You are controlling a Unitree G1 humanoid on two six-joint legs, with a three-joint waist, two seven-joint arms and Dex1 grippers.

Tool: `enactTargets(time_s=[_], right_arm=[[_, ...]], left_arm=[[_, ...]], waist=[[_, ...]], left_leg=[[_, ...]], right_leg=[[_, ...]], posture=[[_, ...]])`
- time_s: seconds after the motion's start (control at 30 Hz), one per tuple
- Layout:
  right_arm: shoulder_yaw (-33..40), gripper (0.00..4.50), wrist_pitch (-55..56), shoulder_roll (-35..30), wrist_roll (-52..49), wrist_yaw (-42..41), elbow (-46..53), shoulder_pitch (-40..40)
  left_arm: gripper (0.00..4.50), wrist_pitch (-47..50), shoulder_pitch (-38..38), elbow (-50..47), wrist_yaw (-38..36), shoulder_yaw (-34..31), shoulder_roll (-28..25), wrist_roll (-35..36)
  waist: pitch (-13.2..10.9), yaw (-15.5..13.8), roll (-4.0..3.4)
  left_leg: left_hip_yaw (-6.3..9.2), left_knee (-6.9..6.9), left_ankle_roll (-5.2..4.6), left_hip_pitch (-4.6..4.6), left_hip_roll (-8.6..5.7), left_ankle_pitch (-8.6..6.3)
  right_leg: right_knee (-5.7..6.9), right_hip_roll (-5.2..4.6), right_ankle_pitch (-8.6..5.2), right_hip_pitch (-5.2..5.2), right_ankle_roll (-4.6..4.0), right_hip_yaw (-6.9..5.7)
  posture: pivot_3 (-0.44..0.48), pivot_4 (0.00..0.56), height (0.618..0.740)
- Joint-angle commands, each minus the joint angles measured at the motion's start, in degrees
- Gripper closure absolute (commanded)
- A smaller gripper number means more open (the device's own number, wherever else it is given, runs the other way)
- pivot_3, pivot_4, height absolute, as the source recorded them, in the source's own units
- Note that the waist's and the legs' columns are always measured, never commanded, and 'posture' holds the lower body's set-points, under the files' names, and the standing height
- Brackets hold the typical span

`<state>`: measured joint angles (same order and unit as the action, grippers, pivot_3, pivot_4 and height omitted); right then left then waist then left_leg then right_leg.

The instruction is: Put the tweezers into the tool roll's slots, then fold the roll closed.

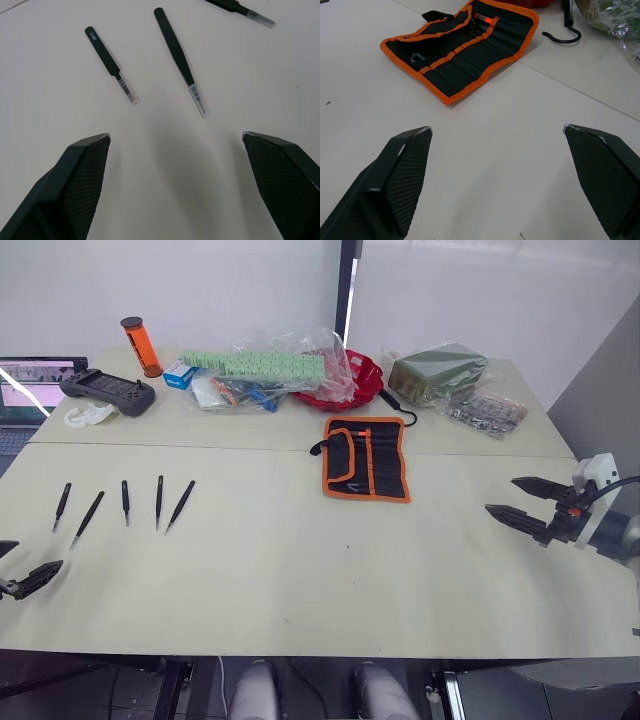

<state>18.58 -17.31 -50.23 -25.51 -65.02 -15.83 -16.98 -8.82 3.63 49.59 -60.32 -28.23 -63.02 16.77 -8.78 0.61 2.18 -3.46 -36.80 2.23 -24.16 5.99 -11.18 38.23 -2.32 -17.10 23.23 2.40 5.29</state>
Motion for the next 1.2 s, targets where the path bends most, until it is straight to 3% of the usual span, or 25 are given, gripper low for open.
enactTargets(time_s=[0.03,0.2,0.3,0.47,0.6,0.83,1.2], right_arm=[[0.99,0.03,0.53,-0.11,-0.69,-0.08,1.28,0.63],[0.96,0.03,-1.69,1.48,-1.33,2.82,4.5,1.95],[-1.33,0.03,-3.73,3.84,0.76,8.09,8.23,1.99],[-6.8,0.03,-8.77,13.02,3.17,21.64,18.75,-1.05],[-11.73,0.03,-13.9,20.75,6.33,31.9,20.03,-6.99],[-11.34,0.03,-27.43,33.76,3.89,42.64,8.59,-20.46],[-9.1,0.03,-22.35,44.21,2.85,45.33,-8.84,-29.63]], left_arm=[[0.0,0.83,0.37,-1.98,-1.77,-1.66,-0.57,1.98],[0.0,8.97,2.09,-9.71,-5.71,-2.0,0.29,6.9],[0.0,15.95,-1.06,-23.61,-5.43,-2.09,3.25,11.1],[0.0,29.51,-4.64,-50.44,0.66,0.34,10.49,19.68],[0.0,34.25,-4.16,-62.07,6.72,5.19,15.47,20.4],[0.0,37.08,0.12,-69.59,13.25,13.04,20.48,18.26],[0.0,37.21,0.35,-70.26,15.06,15.72,21.07,15.6]], waist=[[0.0,-0.01,0.0],[0.0,-0.38,0.0],[0.01,-0.29,-0.01],[0.01,0.13,0.0],[0.01,0.32,-0.01],[0.02,0.0,0.0],[0.01,0.44,-0.01]], left_leg=[[0.0,0.0,0.0,0.0,0.0,0.0],[0.0,0.0,0.0,-0.01,0.0,0.0],[-0.01,-0.01,0.01,0.0,0.0,0.01],[0.01,-0.01,0.02,-0.01,-0.01,0.01],[0.01,-0.01,0.02,0.01,-0.03,0.01],[0.09,-0.02,0.05,-0.02,-0.05,0.04],[0.11,-0.01,0.01,-0.04,-0.06,0.02]], right_leg=[[0.0,0.0,0.0,0.0,0.0,0.0],[0.01,0.0,0.0,-0.02,0.0,-0.01],[0.03,0.0,0.0,-0.02,0.0,0.03],[0.28,0.02,0.0,0.05,0.0,0.1],[0.31,0.04,0.0,0.08,0.0,0.2],[0.35,0.11,0.01,0.07,-0.01,0.23],[0.33,0.11,0.01,0.1,-0.01,0.2]], posture=[[0.0,0.15,0.737],[0.0,0.15,0.737],[0.0,0.15,0.737],[0.0,0.15,0.737],[0.0,0.15,0.737],[0.0,0.15,0.737],[0.0,0.15,0.737]])
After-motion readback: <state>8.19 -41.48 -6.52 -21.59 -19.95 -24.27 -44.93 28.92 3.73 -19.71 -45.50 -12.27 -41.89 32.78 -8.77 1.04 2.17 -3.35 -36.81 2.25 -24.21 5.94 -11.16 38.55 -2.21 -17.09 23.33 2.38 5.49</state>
